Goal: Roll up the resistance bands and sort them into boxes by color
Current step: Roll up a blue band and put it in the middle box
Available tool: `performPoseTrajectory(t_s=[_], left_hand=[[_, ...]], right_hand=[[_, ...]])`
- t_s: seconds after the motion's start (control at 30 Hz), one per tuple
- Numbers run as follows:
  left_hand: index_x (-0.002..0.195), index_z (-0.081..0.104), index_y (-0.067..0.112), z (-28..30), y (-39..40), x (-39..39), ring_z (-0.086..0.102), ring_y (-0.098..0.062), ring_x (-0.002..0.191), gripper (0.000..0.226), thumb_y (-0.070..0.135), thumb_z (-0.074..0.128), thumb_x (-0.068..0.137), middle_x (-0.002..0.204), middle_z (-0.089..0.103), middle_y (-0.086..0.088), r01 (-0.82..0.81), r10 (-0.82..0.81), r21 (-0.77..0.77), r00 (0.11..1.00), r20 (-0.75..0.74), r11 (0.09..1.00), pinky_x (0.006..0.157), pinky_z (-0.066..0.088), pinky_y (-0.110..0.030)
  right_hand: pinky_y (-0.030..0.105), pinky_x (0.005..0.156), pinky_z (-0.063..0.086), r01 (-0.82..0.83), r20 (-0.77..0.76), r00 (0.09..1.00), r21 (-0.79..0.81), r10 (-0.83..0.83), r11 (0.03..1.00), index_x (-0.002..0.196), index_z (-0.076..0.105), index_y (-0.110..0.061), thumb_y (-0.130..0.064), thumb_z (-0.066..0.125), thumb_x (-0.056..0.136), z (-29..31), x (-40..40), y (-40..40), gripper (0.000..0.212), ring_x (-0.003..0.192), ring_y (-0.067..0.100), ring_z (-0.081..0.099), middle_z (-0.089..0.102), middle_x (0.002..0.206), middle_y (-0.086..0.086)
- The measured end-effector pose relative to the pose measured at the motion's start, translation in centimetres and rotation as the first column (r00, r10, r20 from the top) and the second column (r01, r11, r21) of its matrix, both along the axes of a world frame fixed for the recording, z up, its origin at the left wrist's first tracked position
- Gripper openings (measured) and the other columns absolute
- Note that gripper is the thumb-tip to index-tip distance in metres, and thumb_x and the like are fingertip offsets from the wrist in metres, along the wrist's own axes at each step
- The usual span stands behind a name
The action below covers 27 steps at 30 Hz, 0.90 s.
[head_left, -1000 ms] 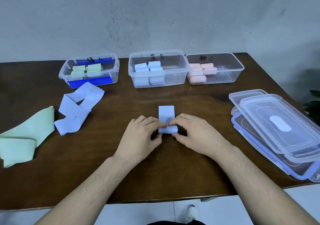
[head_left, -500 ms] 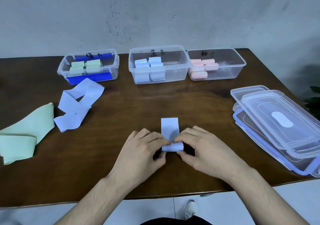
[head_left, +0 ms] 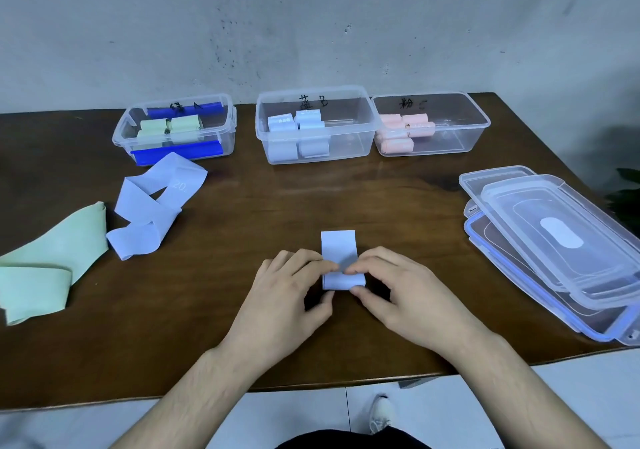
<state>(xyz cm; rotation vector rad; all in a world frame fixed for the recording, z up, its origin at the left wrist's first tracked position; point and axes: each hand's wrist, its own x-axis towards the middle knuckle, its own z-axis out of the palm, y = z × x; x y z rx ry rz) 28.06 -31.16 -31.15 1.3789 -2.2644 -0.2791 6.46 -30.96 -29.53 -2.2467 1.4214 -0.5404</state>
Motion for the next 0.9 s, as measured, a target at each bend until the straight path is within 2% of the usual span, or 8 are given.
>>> performPoseTrajectory(t_s=[0.17, 0.3, 0.43, 0.63, 0.8, 0.9], left_hand=[[0.110, 0.067, 0.033, -0.1, -0.3, 0.1, 0.046, -0.001, 0.097, 0.022, 0.035, 0.066, 0.088, 0.112, 0.059, 0.021, -0.022, 0.022, 0.011, 0.999, -0.025, 1.000, 0.081, 0.037, -0.025], [0.114, 0.066, 0.036, 0.3, -1.0, 0.1, 0.043, 0.000, 0.098, 0.023, 0.035, 0.065, 0.091, 0.114, 0.058, 0.025, -0.025, 0.026, 0.073, 0.999, -0.023, 0.997, 0.085, 0.039, -0.026], [0.119, 0.065, 0.037, 0.2, -1.2, 0.1, 0.041, 0.000, 0.103, 0.025, 0.038, 0.060, 0.094, 0.117, 0.057, 0.026, -0.024, 0.026, 0.107, 1.000, -0.015, 0.994, 0.090, 0.037, -0.026], [0.115, 0.065, 0.033, 0.1, -0.9, 0.0, 0.042, 0.001, 0.095, 0.022, 0.034, 0.059, 0.093, 0.114, 0.055, 0.021, -0.037, 0.037, 0.002, 0.999, -0.036, 0.999, 0.081, 0.037, -0.024], [0.111, 0.069, 0.033, -0.1, -1.2, 0.2, 0.048, -0.001, 0.095, 0.022, 0.037, 0.061, 0.090, 0.112, 0.061, 0.020, -0.034, 0.034, -0.031, 0.999, -0.006, 0.999, 0.079, 0.037, -0.024], [0.113, 0.069, 0.034, -0.2, -1.6, 0.2, 0.046, 0.001, 0.094, 0.022, 0.036, 0.063, 0.091, 0.113, 0.061, 0.021, -0.035, 0.035, -0.017, 0.999, -0.019, 0.999, 0.079, 0.039, -0.026]], right_hand=[[0.008, 0.078, 0.038, 0.001, -0.027, 1.000, 0.021, 0.000, 1.000, 0.125, 0.063, -0.033, -0.034, 0.060, 0.097, 0.0, 0.0, -0.4, 0.028, 0.094, -0.009, 0.049, 0.055, 0.117, -0.023], [0.015, 0.090, 0.045, -0.013, -0.049, 0.999, 0.008, 0.013, 1.000, 0.132, 0.058, -0.037, -0.039, 0.060, 0.096, 0.2, -0.2, -0.6, 0.036, 0.110, -0.004, 0.051, 0.051, 0.123, -0.027], [0.008, 0.076, 0.040, -0.021, -0.052, 0.998, 0.010, 0.021, 1.000, 0.127, 0.058, -0.038, -0.035, 0.063, 0.095, -0.1, 0.0, -0.8, 0.032, 0.094, -0.007, 0.050, 0.047, 0.122, -0.028], [0.006, 0.077, 0.037, -0.028, -0.028, 0.999, 0.007, 0.029, 1.000, 0.127, 0.061, -0.035, -0.035, 0.059, 0.098, -0.3, 0.0, -1.5, 0.029, 0.093, -0.013, 0.049, 0.050, 0.118, -0.028], [0.011, 0.082, 0.043, -0.034, -0.035, 0.999, 0.016, 0.034, 0.999, 0.132, 0.060, -0.033, -0.036, 0.057, 0.099, -0.4, -0.1, -1.7, 0.033, 0.099, -0.004, 0.052, 0.047, 0.121, -0.027], [0.008, 0.073, 0.040, -0.034, -0.070, 0.997, -0.020, 0.033, 0.999, 0.137, 0.056, -0.035, -0.039, 0.058, 0.097, -0.3, -0.1, -1.8, 0.040, 0.091, -0.007, 0.050, 0.043, 0.122, -0.026]])
